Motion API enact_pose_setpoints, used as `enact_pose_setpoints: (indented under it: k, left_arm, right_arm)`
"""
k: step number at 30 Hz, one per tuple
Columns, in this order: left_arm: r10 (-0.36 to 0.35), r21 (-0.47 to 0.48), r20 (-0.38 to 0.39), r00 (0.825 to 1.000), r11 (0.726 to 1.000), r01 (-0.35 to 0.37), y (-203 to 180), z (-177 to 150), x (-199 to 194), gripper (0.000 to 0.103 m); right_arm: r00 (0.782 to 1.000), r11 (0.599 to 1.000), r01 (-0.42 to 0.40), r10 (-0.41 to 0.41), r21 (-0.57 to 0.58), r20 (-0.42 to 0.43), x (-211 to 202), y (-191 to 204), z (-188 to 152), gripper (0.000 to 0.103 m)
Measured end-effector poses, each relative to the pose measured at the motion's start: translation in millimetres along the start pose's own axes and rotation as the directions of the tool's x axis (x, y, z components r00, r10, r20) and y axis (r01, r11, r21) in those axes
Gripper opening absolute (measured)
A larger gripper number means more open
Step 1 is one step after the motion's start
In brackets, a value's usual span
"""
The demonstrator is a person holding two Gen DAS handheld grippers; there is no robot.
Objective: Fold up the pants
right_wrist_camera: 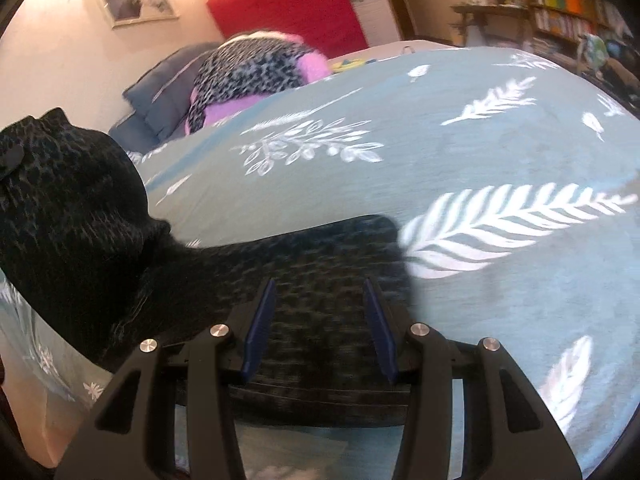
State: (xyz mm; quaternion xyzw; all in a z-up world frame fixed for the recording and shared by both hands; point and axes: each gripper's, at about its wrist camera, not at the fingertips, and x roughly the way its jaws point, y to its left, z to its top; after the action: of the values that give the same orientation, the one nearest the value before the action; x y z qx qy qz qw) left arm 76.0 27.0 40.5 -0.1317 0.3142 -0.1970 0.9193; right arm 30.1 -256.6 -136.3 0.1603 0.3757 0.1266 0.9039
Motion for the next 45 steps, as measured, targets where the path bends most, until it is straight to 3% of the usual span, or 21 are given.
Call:
enact_pose_setpoints:
  k: [4, 14, 18, 28, 33, 36, 41, 45]
  left_arm:
    - [0.003, 0.091, -0.084, 0.996, 0.996, 0.005, -37, -15, 41, 0.026]
    - [0.064, 0.256, -0.258, 0.964, 0.967, 0.004, -95, -74, 126, 0.027]
    - [0.033, 0.226, -0.293, 0.956, 0.973, 0.036, -95, -84, 143, 0.046]
    - [-0.091, 0.175, -0.295, 0.951, 0.973, 0.148, -90, -84, 116, 0.05]
    - [-0.051, 0.103, -0.269, 0.962, 0.991, 0.081, -55, -81, 99, 0.054]
    - [-0.021, 0.054, -0.266, 0.964, 0.998, 0.037, -33, -82, 93, 0.054]
    - [0.009, 0.022, -0.26, 0.966, 1.0, -0.003, -12, -85, 84, 0.054]
    - [0.01, 0.007, -0.264, 0.964, 1.0, -0.009, 0, -90, 77, 0.054]
  right_arm:
    - [0.999, 0.998, 0.023, -0.024, 0.064, 0.021, -11, -31, -1, 0.05]
    - [0.999, 0.985, 0.038, -0.042, 0.171, 0.023, -17, -77, -9, 0.053]
    - [0.999, 0.984, 0.039, -0.044, 0.172, 0.027, -17, -80, -8, 0.053]
    - [0.999, 0.99, -0.001, -0.004, 0.139, 0.032, -22, -69, -4, 0.053]
    - [0.991, 0.988, -0.135, 0.133, 0.078, 0.033, -35, -44, -1, 0.056]
    - [0.975, 0.971, -0.224, 0.224, 0.081, 0.011, -35, -32, 1, 0.06]
    - [0.98, 0.976, -0.201, 0.199, 0.083, 0.025, -36, -20, 6, 0.06]
    - [0.971, 0.972, -0.235, 0.234, 0.022, 0.042, -42, -1, 14, 0.06]
